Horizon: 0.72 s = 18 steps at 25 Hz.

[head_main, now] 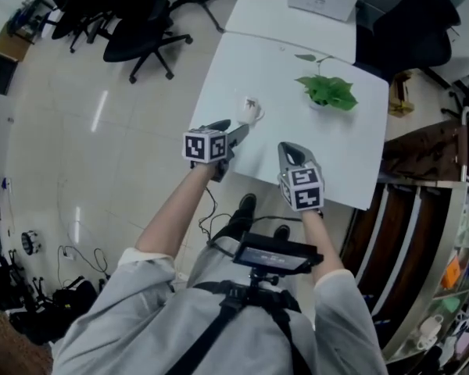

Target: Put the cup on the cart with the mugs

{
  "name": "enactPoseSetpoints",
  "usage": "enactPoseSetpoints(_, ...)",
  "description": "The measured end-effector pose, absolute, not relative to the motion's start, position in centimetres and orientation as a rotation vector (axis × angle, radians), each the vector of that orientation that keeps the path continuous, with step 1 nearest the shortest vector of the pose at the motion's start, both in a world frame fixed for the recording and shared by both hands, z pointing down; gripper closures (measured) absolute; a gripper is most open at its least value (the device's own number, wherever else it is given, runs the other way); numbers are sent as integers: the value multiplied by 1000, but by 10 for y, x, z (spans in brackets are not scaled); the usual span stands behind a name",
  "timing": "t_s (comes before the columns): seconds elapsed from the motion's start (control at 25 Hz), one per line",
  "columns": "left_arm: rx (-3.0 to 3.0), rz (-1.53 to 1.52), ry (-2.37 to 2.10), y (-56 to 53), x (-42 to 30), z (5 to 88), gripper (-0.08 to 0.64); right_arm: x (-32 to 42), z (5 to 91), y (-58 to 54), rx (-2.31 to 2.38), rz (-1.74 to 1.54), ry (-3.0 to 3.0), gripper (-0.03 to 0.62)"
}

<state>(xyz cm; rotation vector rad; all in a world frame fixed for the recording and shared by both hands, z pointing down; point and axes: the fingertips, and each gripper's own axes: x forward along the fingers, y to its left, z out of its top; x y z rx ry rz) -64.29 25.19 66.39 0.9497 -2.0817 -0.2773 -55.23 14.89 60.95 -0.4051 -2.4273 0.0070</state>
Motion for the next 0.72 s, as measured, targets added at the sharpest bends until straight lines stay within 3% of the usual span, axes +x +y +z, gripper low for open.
enactPoseSetpoints(0.24, 967, -219, -1984, 241, -679, 706, 193, -587, 637, 151, -358, -24, -2382, 595)
enactPoseSetpoints(0.72, 987, -157, -1888, 223, -724, 757, 153, -633, 684, 157, -313, -79, -2313, 595)
